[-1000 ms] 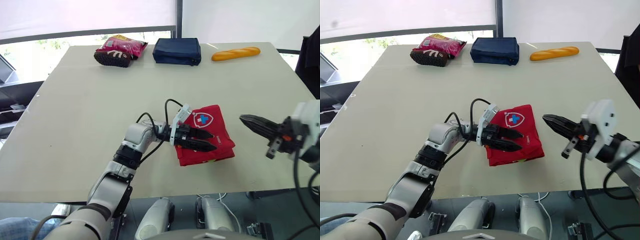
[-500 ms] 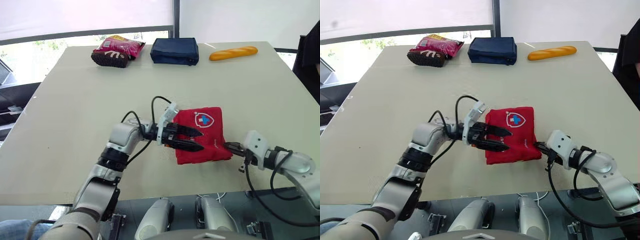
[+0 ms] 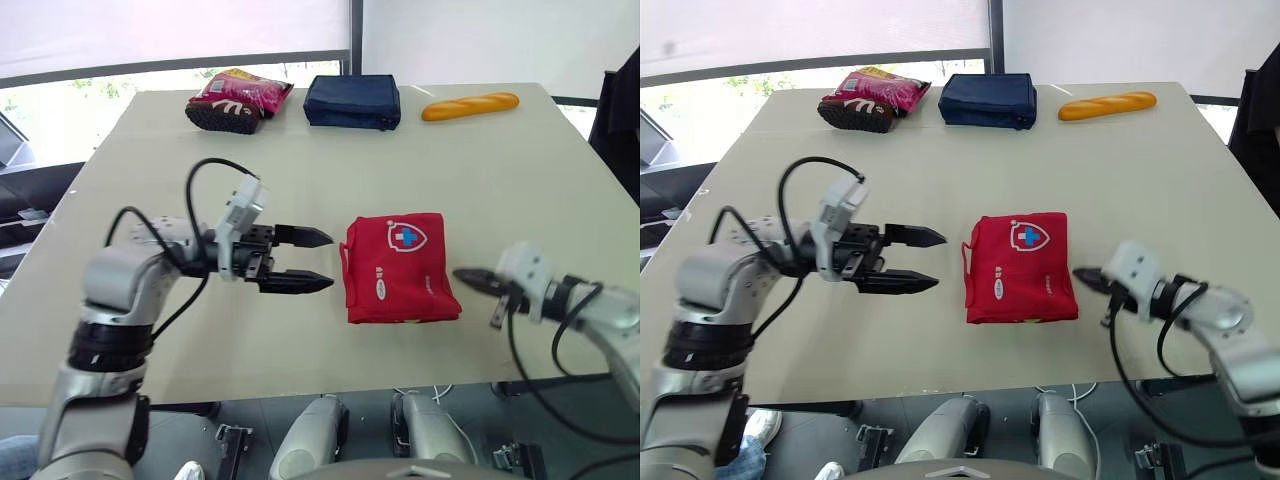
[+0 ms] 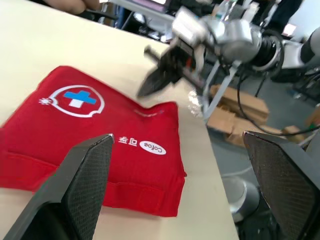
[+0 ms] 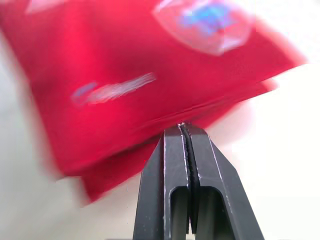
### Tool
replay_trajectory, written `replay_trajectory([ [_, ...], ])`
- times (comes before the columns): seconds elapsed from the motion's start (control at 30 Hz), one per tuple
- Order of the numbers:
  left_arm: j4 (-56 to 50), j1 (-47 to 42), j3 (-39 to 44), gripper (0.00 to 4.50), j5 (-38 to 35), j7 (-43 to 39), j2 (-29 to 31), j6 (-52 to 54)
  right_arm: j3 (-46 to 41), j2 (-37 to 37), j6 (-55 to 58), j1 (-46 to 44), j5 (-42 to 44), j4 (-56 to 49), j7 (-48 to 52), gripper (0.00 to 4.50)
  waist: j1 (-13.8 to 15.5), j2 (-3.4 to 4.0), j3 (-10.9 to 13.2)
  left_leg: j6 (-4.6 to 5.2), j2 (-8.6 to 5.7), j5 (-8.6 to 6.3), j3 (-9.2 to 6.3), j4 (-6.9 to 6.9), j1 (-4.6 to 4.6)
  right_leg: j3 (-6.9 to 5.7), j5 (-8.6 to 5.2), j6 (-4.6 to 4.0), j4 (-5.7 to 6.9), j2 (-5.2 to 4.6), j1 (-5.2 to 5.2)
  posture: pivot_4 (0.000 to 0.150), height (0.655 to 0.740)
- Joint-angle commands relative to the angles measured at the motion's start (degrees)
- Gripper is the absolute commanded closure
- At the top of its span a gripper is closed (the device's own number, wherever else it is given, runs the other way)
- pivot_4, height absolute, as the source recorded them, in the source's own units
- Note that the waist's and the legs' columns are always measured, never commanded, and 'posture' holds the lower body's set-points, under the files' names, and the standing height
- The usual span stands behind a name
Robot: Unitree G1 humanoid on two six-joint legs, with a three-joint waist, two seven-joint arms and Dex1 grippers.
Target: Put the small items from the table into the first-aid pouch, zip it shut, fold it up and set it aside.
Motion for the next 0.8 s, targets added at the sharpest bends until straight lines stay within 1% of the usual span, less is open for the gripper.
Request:
replay_trajectory([
  [0.03,-4.9,-0.1,4.3,0.10,-3.8,2.3,1.9,1.2,-1.4,1.5,1.1,-5.6,3.1,1.9,0.9,4.50,0.0,0.01,0.0,0.00,0.00,0.00,0.00,-0.03,0.03,-0.01,-0.01,-0.01,0.00,0.00,0.01,0.150,0.7293],
  [0.1,-6.1,0.3,5.2,0.10,-4.9,3.6,2.5,1.6,2.0,3.7,0.8,-10.5,1.0,6.2,0.7,4.50,-0.1,0.02,0.0,0.00,0.01,0.00,-0.01,-0.04,0.03,-0.03,-0.01,-0.02,-0.01,0.02,0.01,0.150,0.7293],
  [0.2,-7.6,0.4,6.0,0.10,-6.6,5.8,2.5,1.8,8.7,8.8,-0.7,-16.7,-4.2,14.6,0.2,4.50,-0.2,-0.01,0.1,-0.01,0.00,0.01,0.03,-0.02,0.02,0.02,0.01,-0.03,0.00,0.02,0.00,0.150,0.7293],
  [0.27,-8.4,0.5,6.3,0.10,-7.5,7.0,2.6,2.0,12.9,11.5,2.2,-19.4,-9.2,19.8,-3.5,4.50,-0.2,0.00,0.1,-0.01,0.00,0.01,0.07,-0.02,0.01,0.07,0.02,-0.04,0.03,0.02,-0.04,0.150,0.7293],
  [0.3,-8.7,0.7,6.4,0.10,-7.7,7.5,2.8,2.0,14.8,12.2,1.7,-19.6,-11.3,21.3,-3.7,4.50,-0.2,-0.01,0.1,-0.01,0.00,0.01,0.08,-0.03,0.00,0.08,0.02,-0.04,0.04,0.02,-0.07,0.150,0.7293],
  [0.4,-9.5,1.3,7.3,0.10,-9.0,8.8,3.5,2.3,17.2,14.0,3.8,-18.0,-12.1,21.8,-3.1,4.50,-0.1,-0.04,0.0,-0.02,-0.01,0.01,0.07,-0.03,-0.04,0.10,0.02,-0.06,0.06,0.03,-0.13,0.150,0.7293],
  [0.47,-9.8,1.9,7.7,0.10,-9.4,9.4,3.9,2.4,18.5,14.0,3.4,-16.8,-13.1,21.2,-2.2,4.50,-0.1,-0.09,0.0,-0.02,-0.01,0.01,0.08,-0.03,-0.03,0.11,0.03,-0.06,0.05,0.03,-0.12,0.150,0.7293],
  [0.57,-10.0,2.9,7.9,0.10,-9.8,9.9,4.4,2.3,16.9,14.6,2.6,-16.1,-13.1,20.3,-2.9,4.50,-0.3,-0.08,0.0,-0.02,0.00,0.01,0.09,-0.05,0.09,0.13,0.02,-0.05,0.06,0.05,-0.03,0.150,0.7293],
  [0.77,-10.1,4.4,7.8,0.10,-10.5,10.7,5.0,1.9,8.0,14.7,1.2,-16.0,-7.8,15.9,-3.2,4.50,-0.3,-0.05,0.0,-0.03,0.00,0.00,0.09,-0.05,0.07,0.14,0.02,-0.05,0.06,0.08,-0.05,0.150,0.7293],
  [0.8,-10.2,4.7,8.1,0.02,-10.9,10.7,5.2,2.0,5.9,14.3,2.9,-15.1,-5.3,13.8,-2.6,4.25,-0.3,-0.01,0.0,-0.03,0.01,0.00,0.09,-0.05,0.06,0.14,0.02,-0.05,0.06,0.08,-0.06,0.150,0.7293],
])
